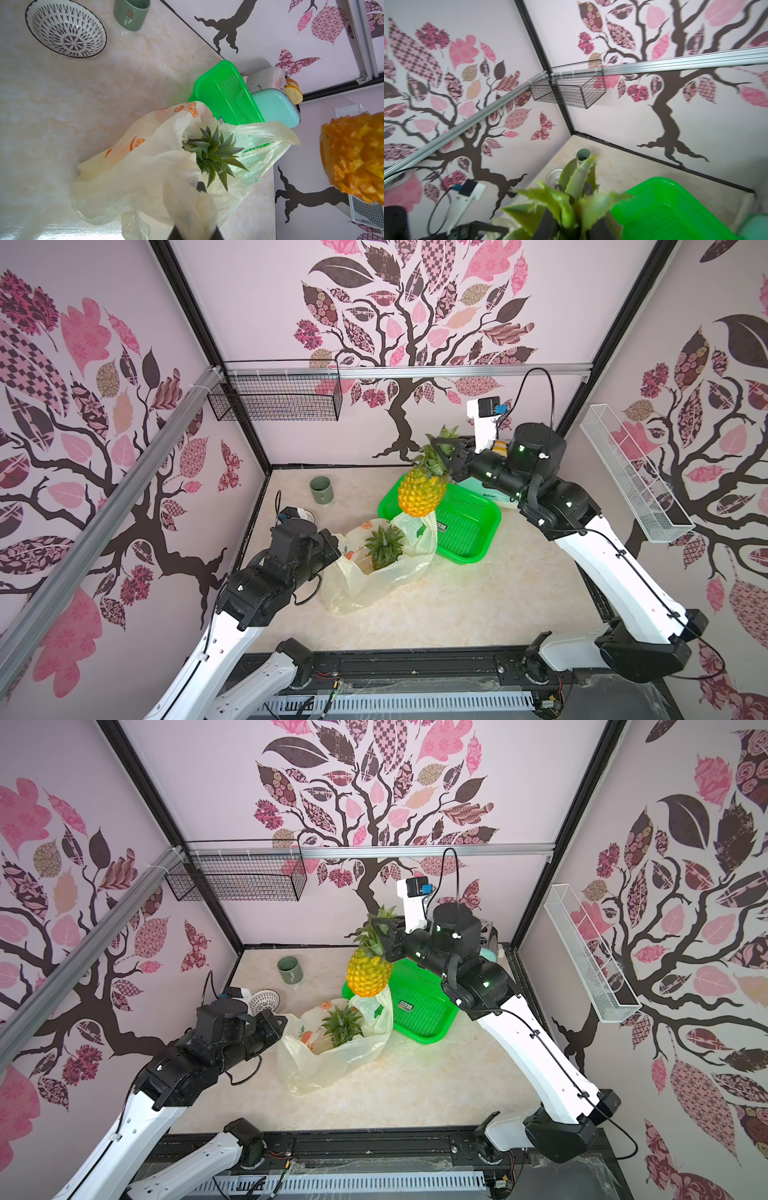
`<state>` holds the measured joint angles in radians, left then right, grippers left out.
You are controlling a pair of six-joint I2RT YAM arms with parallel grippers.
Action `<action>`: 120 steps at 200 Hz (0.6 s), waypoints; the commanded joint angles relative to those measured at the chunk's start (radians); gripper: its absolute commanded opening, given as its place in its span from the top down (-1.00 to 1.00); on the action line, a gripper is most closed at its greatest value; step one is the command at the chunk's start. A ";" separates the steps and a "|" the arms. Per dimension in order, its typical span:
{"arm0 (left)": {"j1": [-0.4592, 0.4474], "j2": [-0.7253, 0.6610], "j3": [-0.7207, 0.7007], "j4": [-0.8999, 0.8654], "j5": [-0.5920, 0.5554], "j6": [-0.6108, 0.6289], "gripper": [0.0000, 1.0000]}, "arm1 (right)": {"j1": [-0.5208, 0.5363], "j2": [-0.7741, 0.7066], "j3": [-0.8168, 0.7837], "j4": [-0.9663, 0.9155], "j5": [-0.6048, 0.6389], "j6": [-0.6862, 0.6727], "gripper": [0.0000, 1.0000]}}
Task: Place the pineapple into a plastic bag & tie a knot
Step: Place the pineapple in the plastic bag.
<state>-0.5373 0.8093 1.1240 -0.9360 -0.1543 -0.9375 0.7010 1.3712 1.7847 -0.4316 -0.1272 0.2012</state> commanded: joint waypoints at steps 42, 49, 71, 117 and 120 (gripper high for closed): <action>0.004 -0.027 -0.017 0.016 0.032 0.000 1.00 | 0.185 0.039 -0.100 0.292 0.089 0.080 1.00; 0.003 -0.030 -0.017 0.013 0.031 0.000 1.00 | 0.198 0.053 -0.111 0.303 0.102 0.077 1.00; 0.004 -0.044 -0.025 0.007 0.021 -0.007 1.00 | 0.230 0.088 -0.153 0.339 0.115 0.089 1.00; 0.004 -0.044 -0.032 0.017 0.015 -0.018 1.00 | 0.294 0.157 -0.250 0.406 0.122 0.083 1.00; 0.004 -0.043 -0.032 0.017 0.016 -0.019 1.00 | 0.299 0.160 -0.257 0.408 0.125 0.080 1.00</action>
<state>-0.5373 0.7662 1.1000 -0.9291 -0.1307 -0.9466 0.9672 1.5360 1.5318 -0.1596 -0.0208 0.2722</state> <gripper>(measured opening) 0.044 0.166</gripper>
